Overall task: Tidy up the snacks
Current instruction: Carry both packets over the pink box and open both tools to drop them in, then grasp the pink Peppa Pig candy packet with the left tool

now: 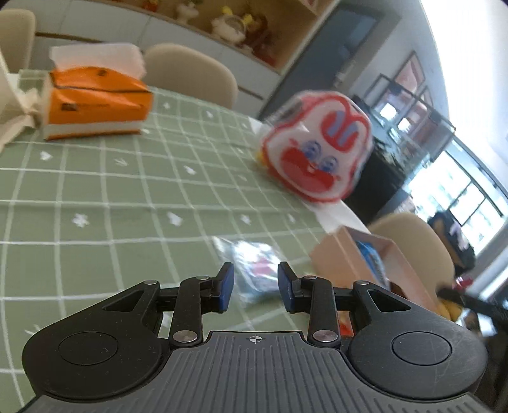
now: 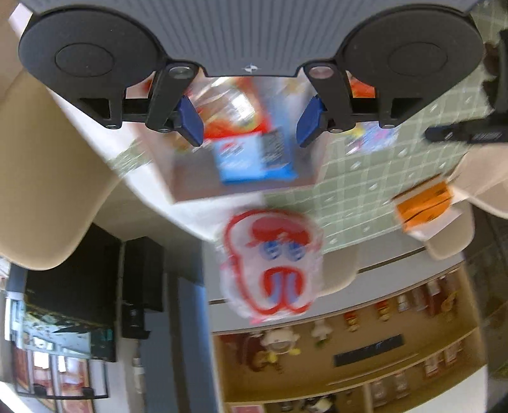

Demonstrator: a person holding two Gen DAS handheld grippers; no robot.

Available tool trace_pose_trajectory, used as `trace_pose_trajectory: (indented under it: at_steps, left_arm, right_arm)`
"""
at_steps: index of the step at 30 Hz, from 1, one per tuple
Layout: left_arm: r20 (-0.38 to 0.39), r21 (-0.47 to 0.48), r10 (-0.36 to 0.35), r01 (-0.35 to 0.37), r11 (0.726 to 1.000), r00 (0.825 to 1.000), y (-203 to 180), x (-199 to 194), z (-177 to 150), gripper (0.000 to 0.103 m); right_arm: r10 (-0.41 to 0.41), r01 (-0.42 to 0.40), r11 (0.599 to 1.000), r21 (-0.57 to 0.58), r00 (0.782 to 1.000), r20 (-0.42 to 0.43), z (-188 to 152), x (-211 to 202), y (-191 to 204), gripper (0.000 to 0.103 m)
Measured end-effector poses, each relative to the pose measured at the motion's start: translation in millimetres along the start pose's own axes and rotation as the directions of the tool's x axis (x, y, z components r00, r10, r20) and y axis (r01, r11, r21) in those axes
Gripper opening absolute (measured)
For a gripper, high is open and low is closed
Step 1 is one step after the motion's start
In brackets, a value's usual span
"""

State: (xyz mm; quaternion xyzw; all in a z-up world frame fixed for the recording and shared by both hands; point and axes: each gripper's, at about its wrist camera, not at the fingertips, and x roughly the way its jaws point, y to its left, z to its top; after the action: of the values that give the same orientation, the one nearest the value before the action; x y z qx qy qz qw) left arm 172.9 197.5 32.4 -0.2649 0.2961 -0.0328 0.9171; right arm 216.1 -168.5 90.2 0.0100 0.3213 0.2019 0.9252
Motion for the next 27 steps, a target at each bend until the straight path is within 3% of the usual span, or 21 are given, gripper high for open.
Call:
trace_pose_trajectory:
  at_steps: [4, 6, 9, 14, 19, 27]
  left_arm:
    - [0.012, 0.000, -0.030, 0.030, 1.000, 0.999, -5, 23, 12, 0.034]
    - [-0.008, 0.073, -0.032, 0.033, 0.997, 0.999, -23, 46, 20, 0.034]
    - [-0.002, 0.228, 0.032, -0.031, 0.973, 0.999, -52, 82, 25, 0.035]
    - [-0.098, 0.305, 0.111, -0.076, 0.949, 0.989, -65, 127, 27, 0.034]
    - [-0.141, 0.331, 0.076, -0.026, 0.943, 0.987, -55, 109, 16, 0.032]
    - [-0.205, 0.338, -0.003, 0.073, 0.938, 0.979, -44, 33, -35, 0.033]
  right_arm:
    - [0.048, -0.048, 0.999, -0.022, 0.999, -0.003, -38, -14, 32, 0.065]
    - [0.060, -0.060, 0.997, -0.047, 0.998, 0.003, -60, -21, 47, 0.065]
    - [0.049, -0.048, 0.993, -0.104, 0.999, 0.012, -84, -29, 63, 0.065]
    - [0.072, -0.077, 0.992, -0.098, 0.996, -0.054, -107, -33, 64, 0.067]
    - [0.062, -0.072, 0.987, -0.145, 0.995, -0.074, -124, -32, 66, 0.070]
    - [0.085, -0.095, 0.978, -0.184, 0.995, -0.061, -135, -35, 73, 0.075]
